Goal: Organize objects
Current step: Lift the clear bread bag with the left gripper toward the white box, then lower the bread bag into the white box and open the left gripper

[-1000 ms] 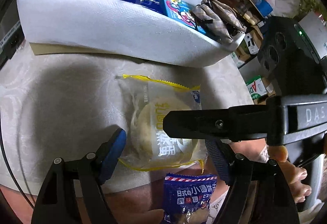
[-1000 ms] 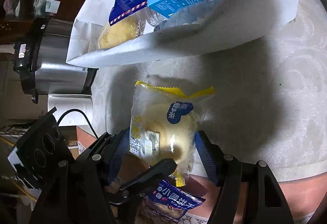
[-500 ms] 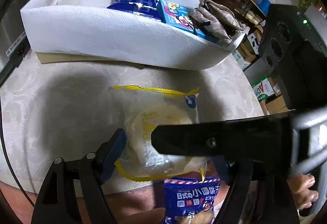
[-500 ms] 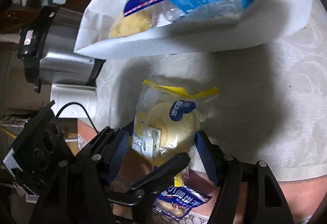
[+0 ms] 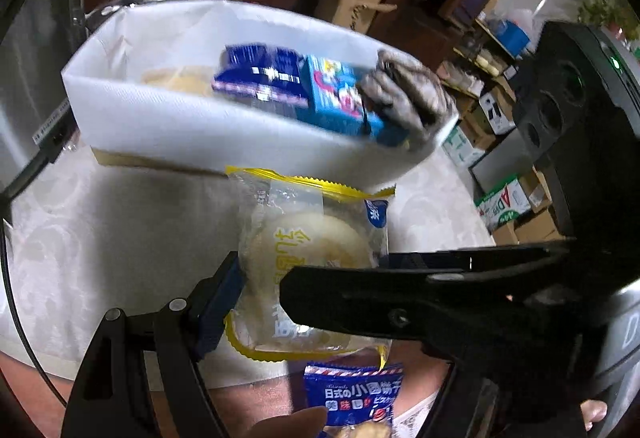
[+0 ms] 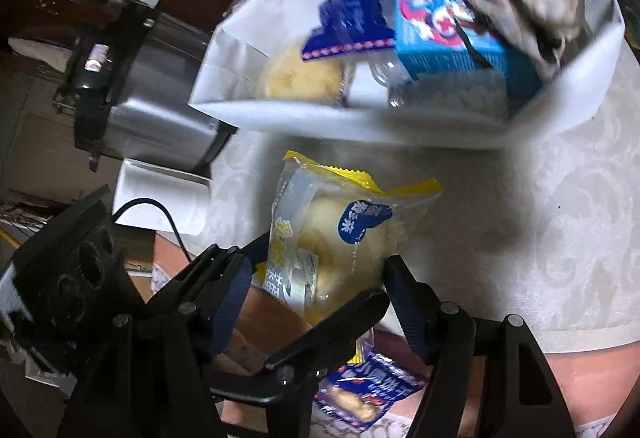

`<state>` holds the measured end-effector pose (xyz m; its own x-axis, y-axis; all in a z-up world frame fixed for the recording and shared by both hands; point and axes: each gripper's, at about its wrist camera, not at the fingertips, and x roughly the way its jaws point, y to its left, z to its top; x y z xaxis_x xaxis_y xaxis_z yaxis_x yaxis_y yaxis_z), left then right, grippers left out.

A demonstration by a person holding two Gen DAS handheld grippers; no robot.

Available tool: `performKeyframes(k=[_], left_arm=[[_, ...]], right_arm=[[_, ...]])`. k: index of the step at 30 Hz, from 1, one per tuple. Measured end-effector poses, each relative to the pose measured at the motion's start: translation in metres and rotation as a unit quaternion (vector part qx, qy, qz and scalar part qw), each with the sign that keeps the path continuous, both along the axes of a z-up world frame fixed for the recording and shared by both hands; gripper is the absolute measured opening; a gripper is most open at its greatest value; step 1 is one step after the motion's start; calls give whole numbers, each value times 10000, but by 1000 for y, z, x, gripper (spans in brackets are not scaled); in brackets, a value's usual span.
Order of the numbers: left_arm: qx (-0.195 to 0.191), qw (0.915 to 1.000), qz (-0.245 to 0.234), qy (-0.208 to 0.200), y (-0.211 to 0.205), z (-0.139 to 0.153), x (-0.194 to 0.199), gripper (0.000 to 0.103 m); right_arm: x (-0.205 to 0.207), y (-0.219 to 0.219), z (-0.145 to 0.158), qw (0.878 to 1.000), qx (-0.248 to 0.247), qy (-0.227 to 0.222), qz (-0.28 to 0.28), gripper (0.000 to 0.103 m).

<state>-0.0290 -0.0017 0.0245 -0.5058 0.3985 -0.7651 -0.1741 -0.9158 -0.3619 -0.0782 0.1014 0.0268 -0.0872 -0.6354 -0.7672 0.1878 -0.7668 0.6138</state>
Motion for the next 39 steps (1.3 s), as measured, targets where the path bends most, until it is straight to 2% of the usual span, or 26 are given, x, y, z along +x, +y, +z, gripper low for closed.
performKeyframes(k=[5,7,10,14,19,22,25,26,28,31,32,33,36,39], left_arm=[[-86,9997,82,233,-1,39,-4,78],[-165,9992,114,337,4,44,-8,78],[-163,9986,206,451,1,71,-19,78],[166,9990,262,319,-7,93,-39,78],[400,9989,248,44,-18,96,-61,78],[575,9968,556,-14,-36,90,-73,78],[636,9939,903,-1,-54,78,-87,78],[619,9930,1007,0,-60,70,-94,78],[550,9915,1180,-46,-67,54,-106,78],[176,9877,1552,-64,-75,18,-122,76],[22,9866,1629,-23,-75,11,-123,69],[-343,9857,1649,54,-72,5,-124,66],[-836,9834,1544,470,-61,6,-115,66],[-992,9815,1563,495,-58,9,-113,65]], right_arm=[[-8,0,29,9998,-175,82,-67,69],[-13,0,47,9997,-194,162,-57,69],[-22,-3,76,9992,-182,330,-107,69],[-35,3,103,9977,-427,459,-252,69],[-54,12,119,9915,-1179,465,-311,69],[-73,9,109,9866,-1560,336,-338,69],[-98,3,82,9826,-1776,102,-539,69],[-105,-1,74,9816,-1808,112,-599,69],[-119,-14,58,9812,-1765,404,-673,69],[-132,-42,31,9859,-1380,731,-609,69],[-136,-48,23,9886,-1205,720,-552,69],[-140,-54,15,9910,-943,782,-533,68],[-144,-51,8,9908,-616,950,-744,67],[-144,-41,10,9898,-687,943,-812,65]])
